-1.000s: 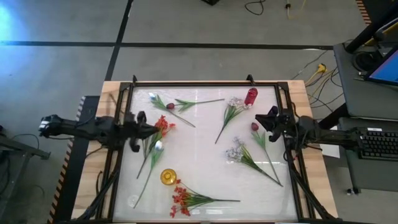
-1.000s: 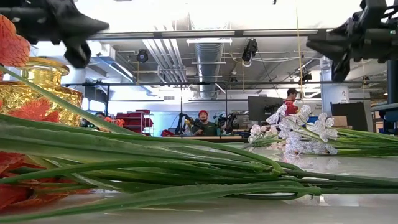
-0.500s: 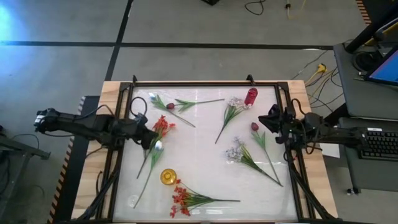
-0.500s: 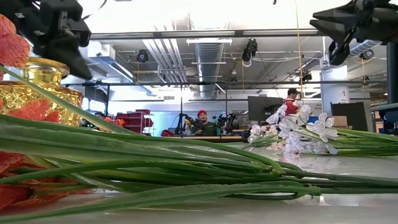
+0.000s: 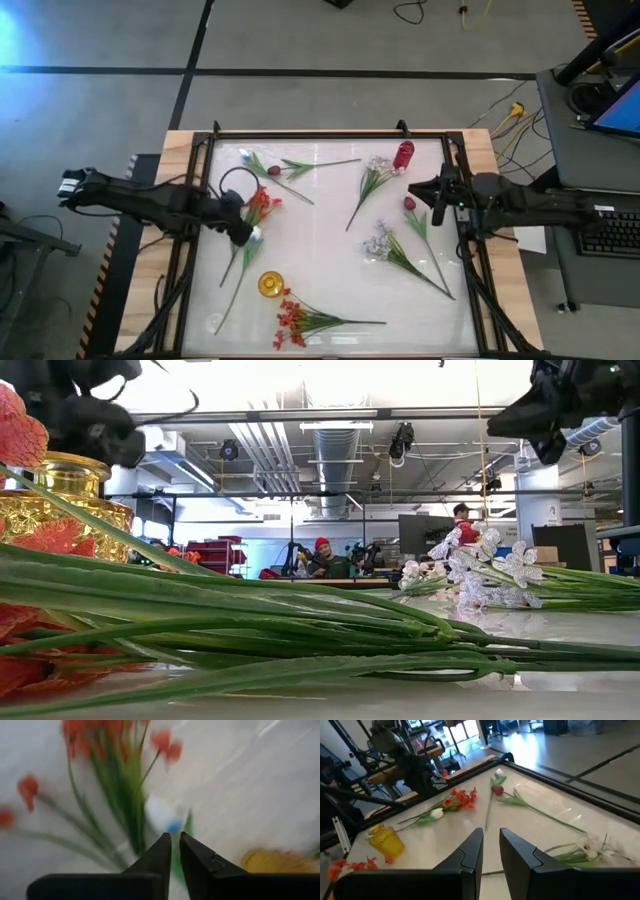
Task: Sort flowers into vase by color
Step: Put the top orange flowers into the yellow vase
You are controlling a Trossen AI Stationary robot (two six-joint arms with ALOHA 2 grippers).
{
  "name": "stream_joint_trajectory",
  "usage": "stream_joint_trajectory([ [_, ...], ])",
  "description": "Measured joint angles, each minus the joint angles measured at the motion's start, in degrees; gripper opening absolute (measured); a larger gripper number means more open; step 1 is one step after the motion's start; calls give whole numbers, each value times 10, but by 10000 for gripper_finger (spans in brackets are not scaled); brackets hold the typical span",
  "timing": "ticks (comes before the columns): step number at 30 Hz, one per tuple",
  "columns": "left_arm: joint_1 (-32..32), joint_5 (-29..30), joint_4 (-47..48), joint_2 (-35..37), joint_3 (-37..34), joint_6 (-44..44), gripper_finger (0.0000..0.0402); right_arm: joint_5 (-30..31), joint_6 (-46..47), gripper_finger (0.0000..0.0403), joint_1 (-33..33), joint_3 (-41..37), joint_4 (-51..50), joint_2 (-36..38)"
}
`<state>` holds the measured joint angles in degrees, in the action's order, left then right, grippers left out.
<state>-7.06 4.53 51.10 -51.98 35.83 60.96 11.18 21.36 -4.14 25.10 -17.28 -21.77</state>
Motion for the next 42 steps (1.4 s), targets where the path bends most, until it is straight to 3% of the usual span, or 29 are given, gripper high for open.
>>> stream_joint_trajectory([
  [10, -16, -54, 48, -58, 0, 24, 144, -11, -41, 63, 0, 42, -1, -53],
  [21, -77, -39, 46, -111, -7, 108, 239, -11, -41, 155, 0, 51, -8, -55],
  [29, -106, -23, 6, -170, -7, 140, 241, -11, -53, 193, 0, 52, -9, -54],
  [42, -106, -21, -6, -276, -6, 135, 198, -11, -55, 196, 0, 53, -9, -54],
])
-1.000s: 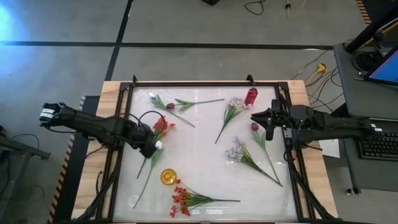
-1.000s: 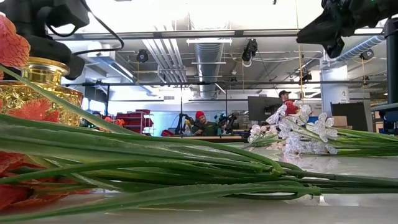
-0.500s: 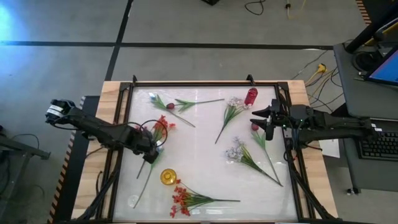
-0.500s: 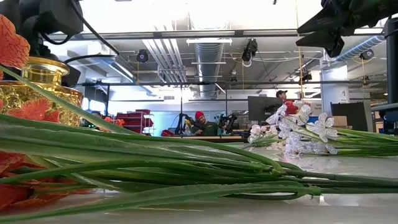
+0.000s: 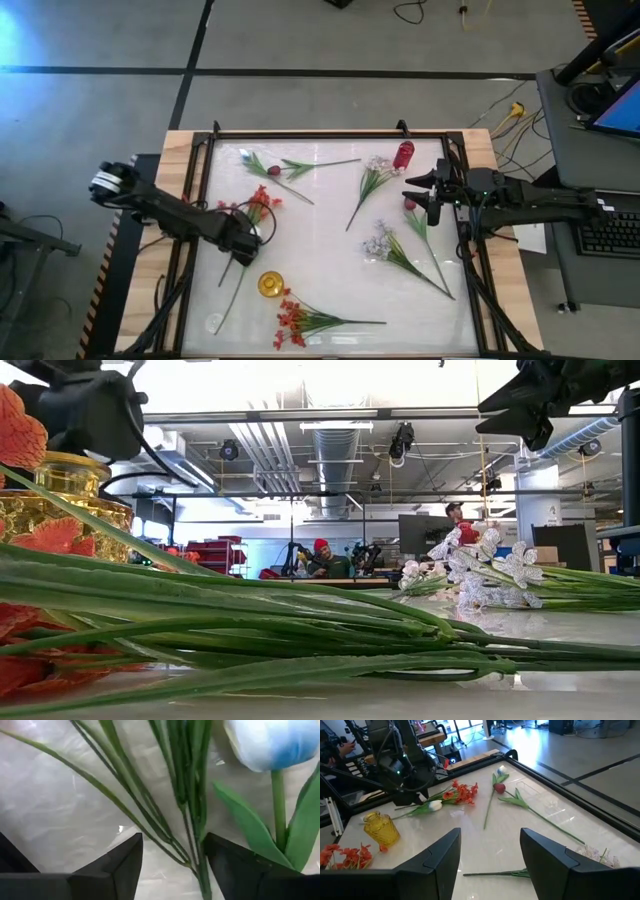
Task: Sort flowers into vase by color
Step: Put the top orange flowers into the yellow vase
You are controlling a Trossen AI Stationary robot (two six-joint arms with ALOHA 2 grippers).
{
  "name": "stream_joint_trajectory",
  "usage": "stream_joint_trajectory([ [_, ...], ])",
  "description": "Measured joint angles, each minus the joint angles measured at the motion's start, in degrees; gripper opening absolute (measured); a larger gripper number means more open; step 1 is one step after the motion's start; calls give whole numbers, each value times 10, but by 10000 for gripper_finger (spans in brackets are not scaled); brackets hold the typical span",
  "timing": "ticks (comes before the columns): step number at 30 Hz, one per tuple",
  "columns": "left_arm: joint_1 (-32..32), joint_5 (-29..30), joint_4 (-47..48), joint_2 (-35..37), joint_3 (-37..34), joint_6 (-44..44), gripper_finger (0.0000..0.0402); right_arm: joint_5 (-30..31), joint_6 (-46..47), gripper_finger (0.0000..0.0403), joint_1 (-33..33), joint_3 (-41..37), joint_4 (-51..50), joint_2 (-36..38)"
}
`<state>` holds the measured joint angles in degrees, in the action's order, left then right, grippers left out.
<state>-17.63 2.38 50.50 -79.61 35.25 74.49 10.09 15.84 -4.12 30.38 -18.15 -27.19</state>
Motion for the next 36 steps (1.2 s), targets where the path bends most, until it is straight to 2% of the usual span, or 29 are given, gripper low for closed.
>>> stream_joint_trajectory([
  [5, 0, 4, 3, -18, 0, -1, 141, 0, 0, 196, 0, 0, 0, 0],
  [13, 0, 10, 41, -22, 11, 2, 11, 0, 0, 196, 1, -1, -1, 0],
  [21, 0, 54, 130, 17, 60, -7, 1, 0, 0, 196, 1, -1, -1, 0],
  [26, 0, 114, 192, 65, 110, -7, 0, 0, 0, 195, 1, -1, -2, 0],
  [29, 0, 165, 196, 99, 144, -20, 0, 0, 0, 194, 1, -1, -2, 0],
  [33, -11, 257, 127, 144, 182, -115, 0, 0, -6, 194, 1, -5, -3, 0],
  [36, -36, 319, -42, 178, 182, -268, 0, 0, -14, 194, 1, -14, -3, 0],
])
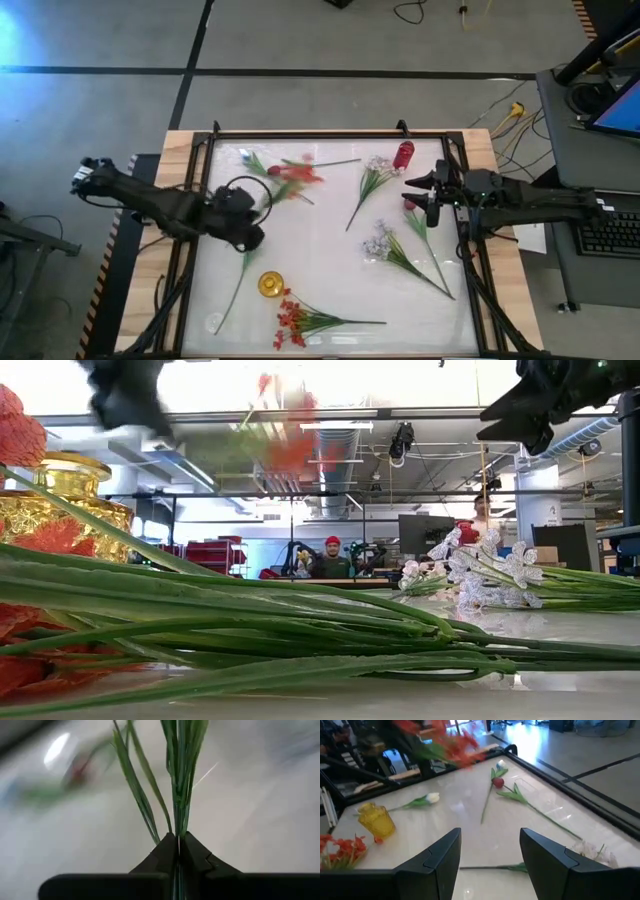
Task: Sort flowers into vase by color
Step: Put the top orange flowers into the yellow vase
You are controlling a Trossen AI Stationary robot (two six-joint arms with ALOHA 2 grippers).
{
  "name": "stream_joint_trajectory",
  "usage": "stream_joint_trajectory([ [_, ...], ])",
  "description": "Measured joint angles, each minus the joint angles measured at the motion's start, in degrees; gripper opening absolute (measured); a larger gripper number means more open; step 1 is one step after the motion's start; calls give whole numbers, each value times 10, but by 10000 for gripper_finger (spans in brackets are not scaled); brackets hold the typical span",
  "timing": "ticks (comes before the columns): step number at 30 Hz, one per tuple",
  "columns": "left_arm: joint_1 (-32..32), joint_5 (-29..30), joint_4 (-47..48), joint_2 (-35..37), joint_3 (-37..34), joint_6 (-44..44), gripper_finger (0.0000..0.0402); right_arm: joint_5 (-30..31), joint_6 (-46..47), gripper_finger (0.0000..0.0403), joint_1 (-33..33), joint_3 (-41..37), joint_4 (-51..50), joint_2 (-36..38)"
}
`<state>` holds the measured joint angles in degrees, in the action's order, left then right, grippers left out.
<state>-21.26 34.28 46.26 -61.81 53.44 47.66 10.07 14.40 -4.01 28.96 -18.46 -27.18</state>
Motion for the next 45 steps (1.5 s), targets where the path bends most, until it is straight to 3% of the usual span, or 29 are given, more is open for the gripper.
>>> stream_joint_trajectory([
  [5, -51, 15, -320, 41, -56, -230, 0, 0, 19, 194, 0, -15, 0, 0],
  [12, -71, 13, -572, 67, -182, -259, 0, 0, 21, 194, 0, -18, 5, 0],
  [14, -71, 10, -604, 68, -223, -235, 0, 0, 21, 194, 0, -18, 7, 0],
  [18, -55, 23, -540, 80, -279, -129, 0, 0, 21, 194, 0, -18, 7, 0],
  [24, -45, 38, -270, 130, -289, 60, 0, 0, 25, 194, 0, -18, 7, 0],
  [28, -45, -1, -82, 145, -270, 191, 0, 0, 25, 194, 0, -18, 7, 0],
  [31, -45, -72, 12, 139, -265, 291, 0, 0, 26, 194, 0, -18, 8, 0],
  [33, -45, -125, 36, 130, -266, 328, 0, 0, 26, 194, 0, -18, 8, 0],
  [38, -45, -151, 25, 105, -258, 323, 6, 0, 26, 194, 0, -18, 8, 0],
  [45, -44, -173, 47, 64, -239, 314, 79, 0, 30, 194, 0, -18, 8, 0],
])
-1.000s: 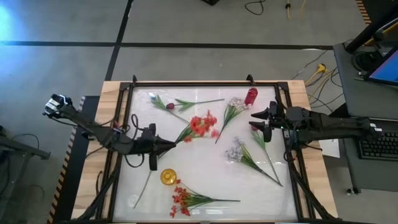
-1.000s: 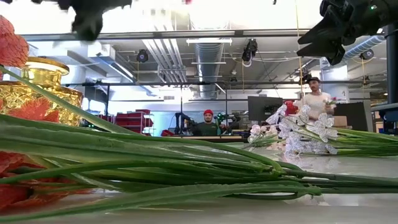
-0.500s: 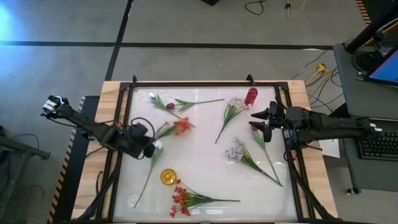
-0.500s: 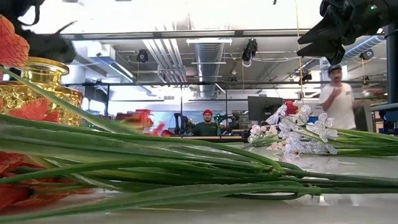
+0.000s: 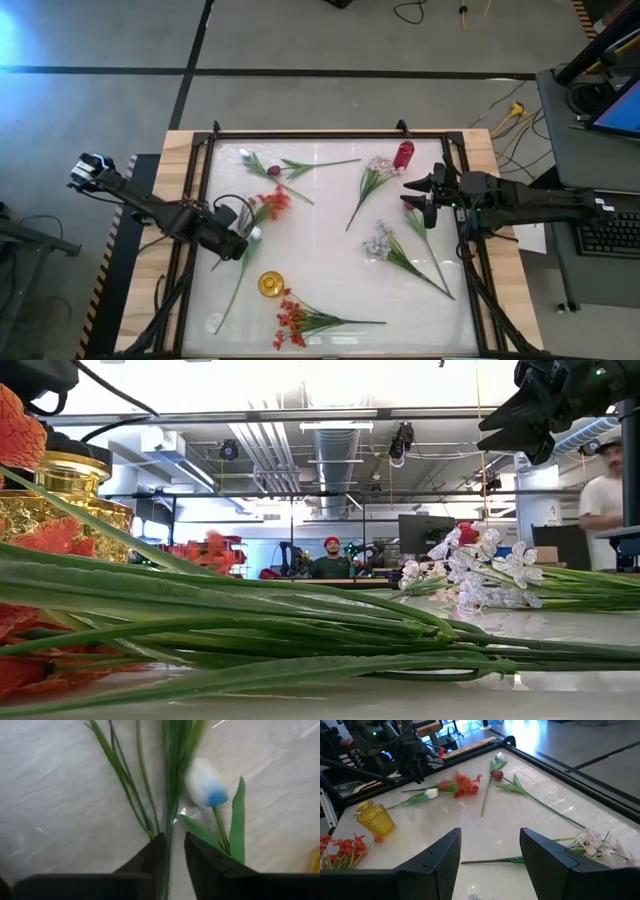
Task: Sort flowers into vase by color
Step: Put the top orange flowers into the yellow vase
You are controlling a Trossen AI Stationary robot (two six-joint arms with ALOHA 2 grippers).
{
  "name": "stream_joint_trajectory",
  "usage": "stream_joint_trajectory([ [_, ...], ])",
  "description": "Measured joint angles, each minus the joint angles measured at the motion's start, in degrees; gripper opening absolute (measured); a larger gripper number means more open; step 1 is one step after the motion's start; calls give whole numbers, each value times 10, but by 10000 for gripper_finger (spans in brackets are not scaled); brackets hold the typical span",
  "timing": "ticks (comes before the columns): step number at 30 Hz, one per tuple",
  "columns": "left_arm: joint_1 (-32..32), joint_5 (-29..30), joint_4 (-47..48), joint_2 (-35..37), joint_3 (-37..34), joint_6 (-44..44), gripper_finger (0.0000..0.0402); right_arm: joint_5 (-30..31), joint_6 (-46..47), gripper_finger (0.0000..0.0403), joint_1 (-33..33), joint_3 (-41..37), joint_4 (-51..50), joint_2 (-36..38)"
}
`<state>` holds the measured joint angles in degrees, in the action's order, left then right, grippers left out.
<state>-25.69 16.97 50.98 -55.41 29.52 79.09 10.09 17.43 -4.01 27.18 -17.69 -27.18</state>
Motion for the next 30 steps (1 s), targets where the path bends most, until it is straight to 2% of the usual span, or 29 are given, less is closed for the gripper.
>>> stream_joint_trajectory([
  [10, 14, 19, -1, -88, 8, 12, 239, 0, 0, 194, 0, 0, 0, 0],
  [15, 45, 24, -11, -139, 8, 0, 261, 0, 0, 194, 0, 0, 0, 0],
  [19, 68, 26, -25, -170, 8, -34, 249, 0, 0, 194, 0, 0, 0, 0],
  [23, 84, 26, -34, -189, 8, -47, 216, 0, 1, 194, 0, 0, 0, 0],
  [27, 89, 25, -44, -199, 8, -51, 156, 0, 6, 194, 0, 0, 0, 0],
  [30, 89, 27, -44, -204, 8, -49, 93, 0, 7, 194, 0, 0, 0, 0],
])
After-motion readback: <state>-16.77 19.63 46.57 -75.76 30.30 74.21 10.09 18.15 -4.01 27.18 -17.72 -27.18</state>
